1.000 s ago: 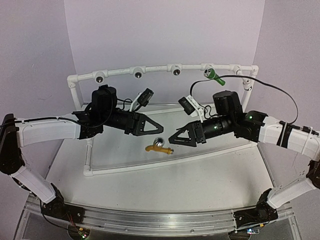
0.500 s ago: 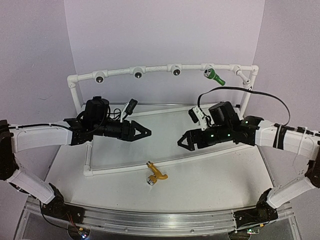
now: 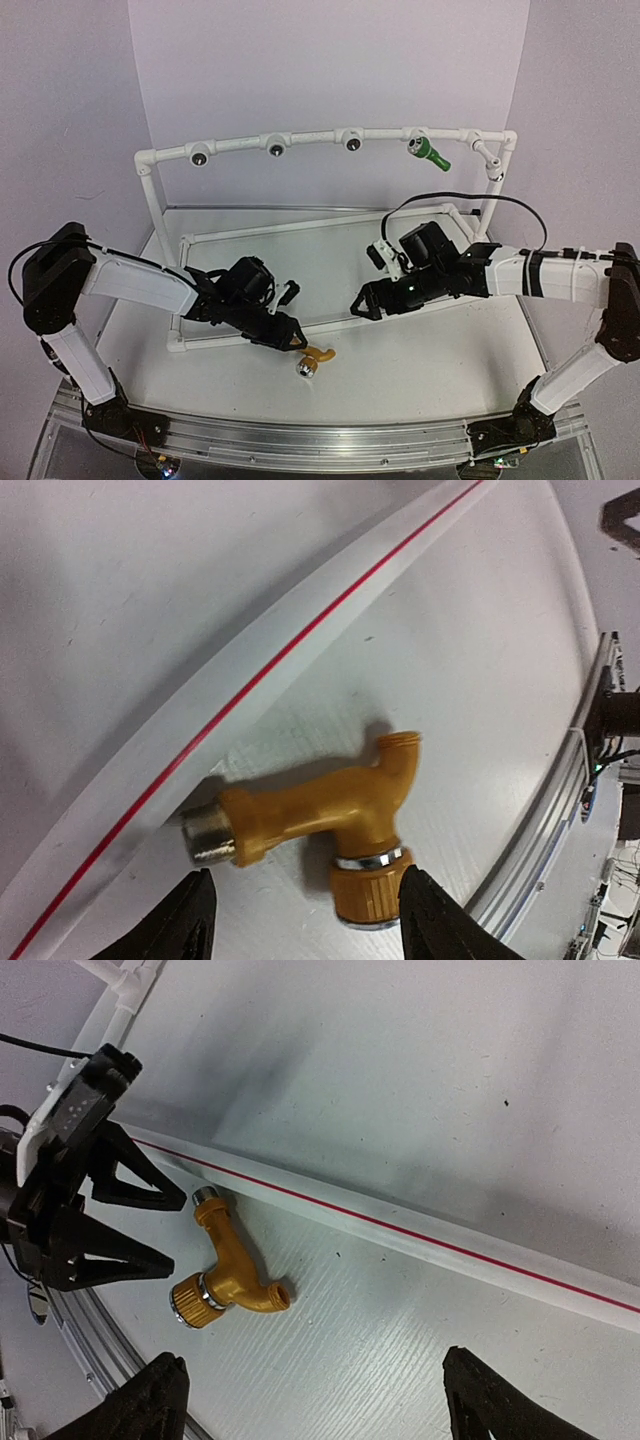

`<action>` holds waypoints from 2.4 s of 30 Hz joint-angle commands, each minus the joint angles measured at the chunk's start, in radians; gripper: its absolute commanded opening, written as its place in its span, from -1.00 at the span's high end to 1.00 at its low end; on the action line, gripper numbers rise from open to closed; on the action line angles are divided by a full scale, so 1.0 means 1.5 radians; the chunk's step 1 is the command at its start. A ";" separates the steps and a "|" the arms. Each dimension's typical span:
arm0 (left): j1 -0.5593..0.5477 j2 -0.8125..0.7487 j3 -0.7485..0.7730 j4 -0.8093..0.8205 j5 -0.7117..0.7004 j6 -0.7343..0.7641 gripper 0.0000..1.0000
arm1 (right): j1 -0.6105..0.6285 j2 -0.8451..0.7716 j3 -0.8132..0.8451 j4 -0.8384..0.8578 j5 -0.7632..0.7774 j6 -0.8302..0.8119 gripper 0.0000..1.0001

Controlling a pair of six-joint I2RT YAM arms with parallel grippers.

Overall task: Install the water faucets
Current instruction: Pick up the water faucet from the center of the board, then pass from the left arm to the right

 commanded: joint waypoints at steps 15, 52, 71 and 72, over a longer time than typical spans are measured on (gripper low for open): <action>-0.009 0.116 0.104 -0.060 -0.095 -0.395 -0.25 | 0.001 -0.025 -0.048 0.053 0.007 0.040 -0.75; -0.106 0.003 0.197 -0.020 -0.300 -0.396 1.00 | 0.006 -0.296 -0.313 0.358 -0.082 0.160 -0.96; -0.060 -0.133 0.025 0.544 -0.231 -0.358 1.00 | 0.174 -0.112 -0.189 0.720 0.203 -0.009 -0.34; -0.057 -0.128 0.021 0.554 -0.227 -0.368 1.00 | 0.176 -0.102 -0.183 0.730 0.212 -0.011 -0.30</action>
